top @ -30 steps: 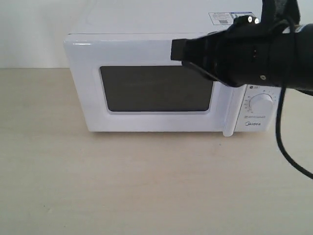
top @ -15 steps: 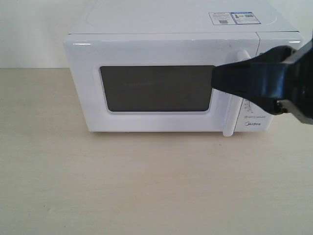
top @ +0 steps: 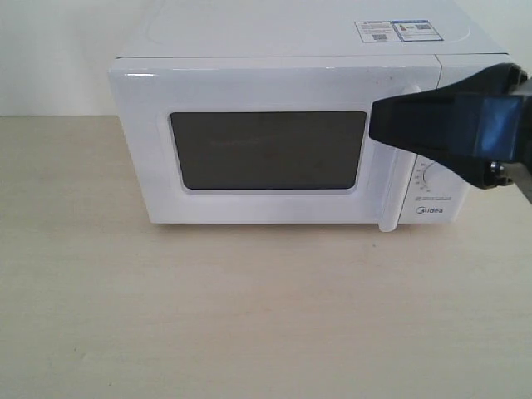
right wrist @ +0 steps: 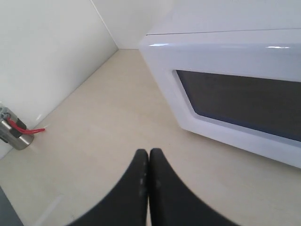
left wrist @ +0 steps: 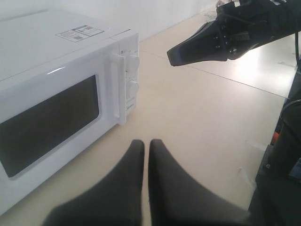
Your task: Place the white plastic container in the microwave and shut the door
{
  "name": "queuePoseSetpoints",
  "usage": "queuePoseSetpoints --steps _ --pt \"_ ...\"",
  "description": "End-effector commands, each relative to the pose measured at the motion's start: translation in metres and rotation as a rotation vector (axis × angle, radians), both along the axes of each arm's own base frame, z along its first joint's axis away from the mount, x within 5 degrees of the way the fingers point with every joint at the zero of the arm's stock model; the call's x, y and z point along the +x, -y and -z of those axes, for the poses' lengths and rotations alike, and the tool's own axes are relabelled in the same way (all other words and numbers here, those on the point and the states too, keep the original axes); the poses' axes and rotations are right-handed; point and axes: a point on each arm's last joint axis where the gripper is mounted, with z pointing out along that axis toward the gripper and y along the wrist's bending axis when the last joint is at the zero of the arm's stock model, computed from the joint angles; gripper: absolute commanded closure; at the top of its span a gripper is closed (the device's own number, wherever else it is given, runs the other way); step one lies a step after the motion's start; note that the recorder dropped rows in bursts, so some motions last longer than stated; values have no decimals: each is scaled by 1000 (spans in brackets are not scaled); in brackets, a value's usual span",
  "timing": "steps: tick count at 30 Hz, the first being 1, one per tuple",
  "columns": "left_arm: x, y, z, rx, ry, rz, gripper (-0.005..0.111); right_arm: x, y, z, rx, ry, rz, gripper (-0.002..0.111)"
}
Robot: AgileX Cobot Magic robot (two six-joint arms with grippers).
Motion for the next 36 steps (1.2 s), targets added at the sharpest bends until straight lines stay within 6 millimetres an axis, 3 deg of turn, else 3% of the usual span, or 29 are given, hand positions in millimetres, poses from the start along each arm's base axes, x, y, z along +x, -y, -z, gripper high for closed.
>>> queuePoseSetpoints --steps 1,7,14,23,31,36 --pt "-1 0 0 -16 -14 6 102 -1 1 -1 -4 13 1 108" --pt "-1 0 0 -16 -14 6 102 1 3 3 -81 69 -7 108" --pt "-1 0 0 -16 -14 6 102 -6 38 24 -61 5 170 108" --pt "-1 0 0 -16 -14 6 102 -40 78 66 -35 73 424 108" --pt "-1 0 0 -16 -14 6 102 -70 89 86 25 238 509 108" --pt "-1 0 0 -16 -14 6 102 -77 94 91 39 335 552 108"
